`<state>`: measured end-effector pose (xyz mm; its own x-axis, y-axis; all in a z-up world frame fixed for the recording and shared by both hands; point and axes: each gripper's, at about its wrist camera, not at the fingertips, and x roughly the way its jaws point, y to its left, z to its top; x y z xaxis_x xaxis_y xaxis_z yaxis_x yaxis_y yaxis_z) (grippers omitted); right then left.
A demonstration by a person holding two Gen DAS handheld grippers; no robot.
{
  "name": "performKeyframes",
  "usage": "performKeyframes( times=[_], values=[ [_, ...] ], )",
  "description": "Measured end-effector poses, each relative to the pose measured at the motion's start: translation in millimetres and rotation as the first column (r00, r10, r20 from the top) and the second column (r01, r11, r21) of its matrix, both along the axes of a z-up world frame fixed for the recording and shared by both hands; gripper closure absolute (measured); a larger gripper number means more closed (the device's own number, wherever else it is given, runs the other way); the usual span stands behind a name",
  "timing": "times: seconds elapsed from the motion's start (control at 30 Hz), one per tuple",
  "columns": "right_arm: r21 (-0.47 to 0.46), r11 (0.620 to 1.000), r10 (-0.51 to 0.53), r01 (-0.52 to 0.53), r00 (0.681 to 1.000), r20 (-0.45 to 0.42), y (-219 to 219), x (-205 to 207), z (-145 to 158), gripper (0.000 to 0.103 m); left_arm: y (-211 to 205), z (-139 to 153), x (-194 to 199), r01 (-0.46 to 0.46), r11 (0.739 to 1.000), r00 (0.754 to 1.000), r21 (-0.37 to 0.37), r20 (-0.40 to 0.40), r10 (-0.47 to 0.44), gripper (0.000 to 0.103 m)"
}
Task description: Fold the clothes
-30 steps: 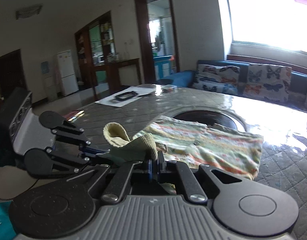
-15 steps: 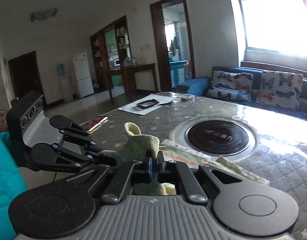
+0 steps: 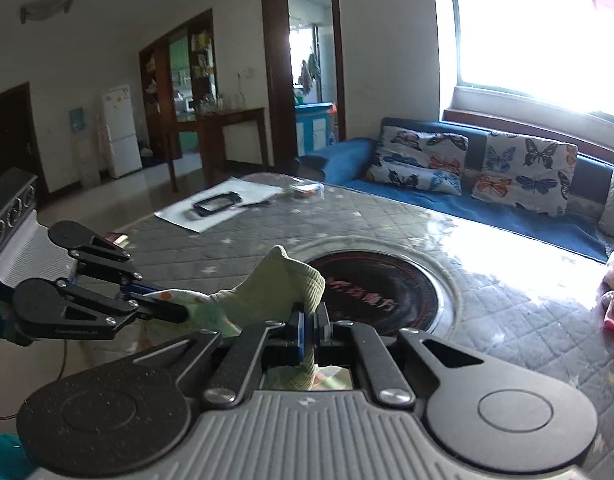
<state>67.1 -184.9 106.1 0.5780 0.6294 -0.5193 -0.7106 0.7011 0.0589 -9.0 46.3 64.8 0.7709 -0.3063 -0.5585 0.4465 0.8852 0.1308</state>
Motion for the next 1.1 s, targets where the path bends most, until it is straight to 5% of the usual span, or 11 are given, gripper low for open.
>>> performKeyframes(
  times=[0.4, 0.57, 0.87, 1.1],
  values=[
    [-0.09, 0.993, -0.079, 0.072, 0.994, -0.079, 45.3, 75.3, -73.0, 0.099, 11.7, -47.3, 62.6, -0.124, 0.992, 0.982, -0.011, -0.149, 0.121, 0.093],
    [-0.119, 0.986, -0.131, 0.117, 0.984, -0.119, 48.8, 90.0, -97.6, 0.093, 11.2, -58.4, 72.6, -0.151, 0.988, 0.972, -0.006, -0.185, 0.147, 0.084],
    [-0.051, 0.981, -0.19, 0.185, 0.976, -0.105, 21.3, 71.6, -90.3, 0.087, 21.9, -56.5, 80.7, -0.236, 0.972, 0.956, -0.019, -0.187, 0.228, 0.059],
    [-0.039, 0.995, -0.093, 0.088, 0.983, -0.157, 28.4, 44.1, -103.5, 0.087, 34.2, -61.1, 87.7, -0.312, 0.95, 0.933, -0.022, -0.199, 0.301, 0.058]
  ],
)
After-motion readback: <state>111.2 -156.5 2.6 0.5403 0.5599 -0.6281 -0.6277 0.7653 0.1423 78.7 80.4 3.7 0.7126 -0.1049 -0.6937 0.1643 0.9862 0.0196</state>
